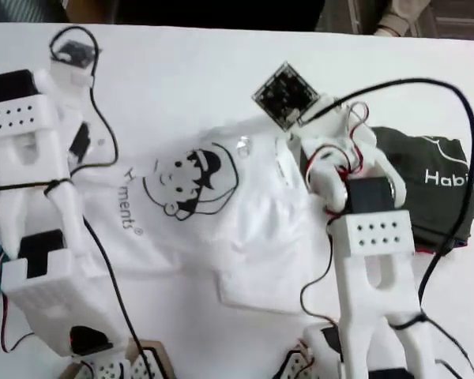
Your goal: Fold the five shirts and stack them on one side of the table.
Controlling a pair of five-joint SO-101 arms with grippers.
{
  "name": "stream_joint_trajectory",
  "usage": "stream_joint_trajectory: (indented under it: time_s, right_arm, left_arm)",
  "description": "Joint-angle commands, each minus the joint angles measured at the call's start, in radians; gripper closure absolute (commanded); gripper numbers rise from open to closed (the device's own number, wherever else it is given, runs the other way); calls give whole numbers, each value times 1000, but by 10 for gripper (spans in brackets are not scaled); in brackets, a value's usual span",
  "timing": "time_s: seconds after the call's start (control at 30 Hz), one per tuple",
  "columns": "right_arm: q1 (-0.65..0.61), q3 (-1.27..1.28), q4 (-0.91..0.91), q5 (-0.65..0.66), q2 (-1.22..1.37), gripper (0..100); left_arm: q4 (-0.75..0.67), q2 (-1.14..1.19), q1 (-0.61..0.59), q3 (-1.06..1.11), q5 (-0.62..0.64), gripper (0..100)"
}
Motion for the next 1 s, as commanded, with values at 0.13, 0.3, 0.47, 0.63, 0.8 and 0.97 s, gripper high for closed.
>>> stream_joint_trajectory:
  time_s: [0.13,0.3,0.47,0.63,0.8,0.97]
  right_arm:
    - [13,121,5,-3,-174,977]
    - [13,213,7,-3,-285,977]
    - [13,276,56,-2,-363,978]
    - [13,305,113,-3,-420,978]
    - [13,356,128,-8,-475,978]
    - [13,405,150,-3,-539,978]
  left_arm:
    - [0,-218,-2,245,-31,976]
    - [-26,-331,-3,386,-31,976]
    - [-28,-393,-25,475,-32,976]
    - [-34,-419,-69,527,-80,976]
    - [-34,-422,-86,587,-94,976]
    - [-32,-423,-86,616,-94,976]
